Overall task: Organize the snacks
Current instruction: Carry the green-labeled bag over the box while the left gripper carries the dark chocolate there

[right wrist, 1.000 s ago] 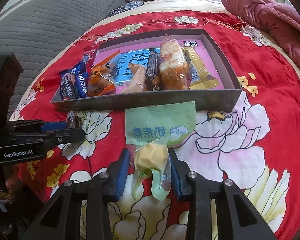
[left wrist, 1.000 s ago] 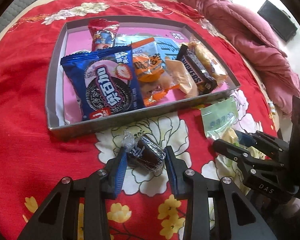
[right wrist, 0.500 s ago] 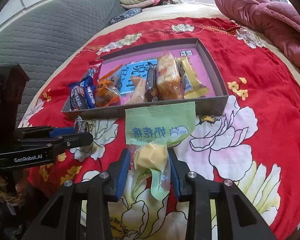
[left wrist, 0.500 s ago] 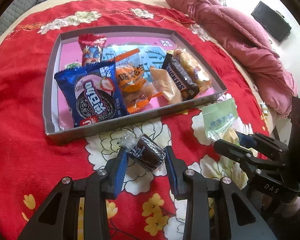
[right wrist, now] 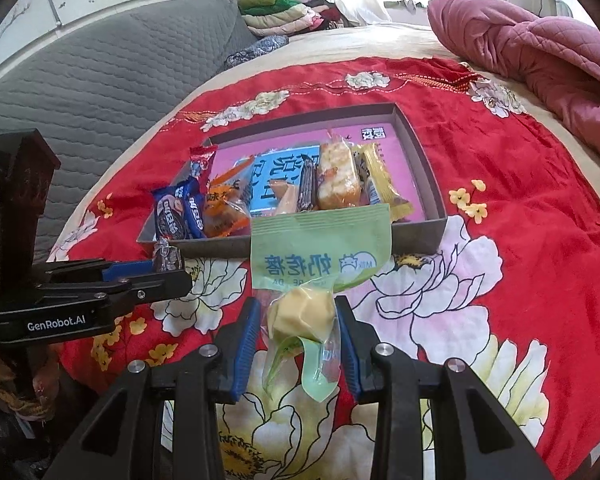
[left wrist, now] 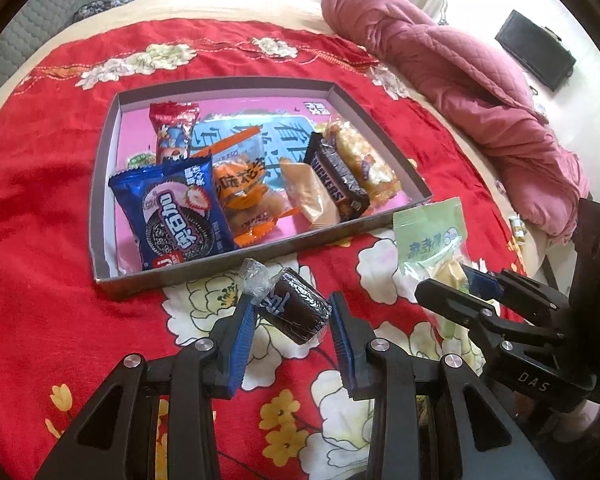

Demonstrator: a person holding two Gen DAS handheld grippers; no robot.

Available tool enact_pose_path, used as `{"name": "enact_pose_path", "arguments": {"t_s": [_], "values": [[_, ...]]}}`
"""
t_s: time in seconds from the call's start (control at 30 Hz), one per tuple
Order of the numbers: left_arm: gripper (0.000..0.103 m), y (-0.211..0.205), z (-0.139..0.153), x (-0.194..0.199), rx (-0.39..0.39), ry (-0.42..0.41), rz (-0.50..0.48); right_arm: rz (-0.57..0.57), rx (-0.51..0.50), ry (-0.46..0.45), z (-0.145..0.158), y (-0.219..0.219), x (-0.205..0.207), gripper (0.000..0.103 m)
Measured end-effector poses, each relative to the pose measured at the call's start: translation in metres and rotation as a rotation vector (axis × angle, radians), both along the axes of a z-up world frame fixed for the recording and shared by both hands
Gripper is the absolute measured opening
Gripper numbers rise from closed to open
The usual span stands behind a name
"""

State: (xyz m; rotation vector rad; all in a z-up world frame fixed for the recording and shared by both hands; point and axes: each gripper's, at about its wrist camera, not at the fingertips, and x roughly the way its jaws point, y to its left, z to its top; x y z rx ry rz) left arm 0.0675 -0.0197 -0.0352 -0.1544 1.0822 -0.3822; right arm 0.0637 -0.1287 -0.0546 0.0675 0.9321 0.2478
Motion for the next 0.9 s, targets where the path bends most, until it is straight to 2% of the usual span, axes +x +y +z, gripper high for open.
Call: {"name": "enact_pose_path", "arguments": {"t_s": [0.9], "values": [[0.038,-0.024,0.018,0.002,0.001,-0.027,0.016,-0.031,0.070,-0.092,0.020,-0.020,-0.001,0.037]]}}
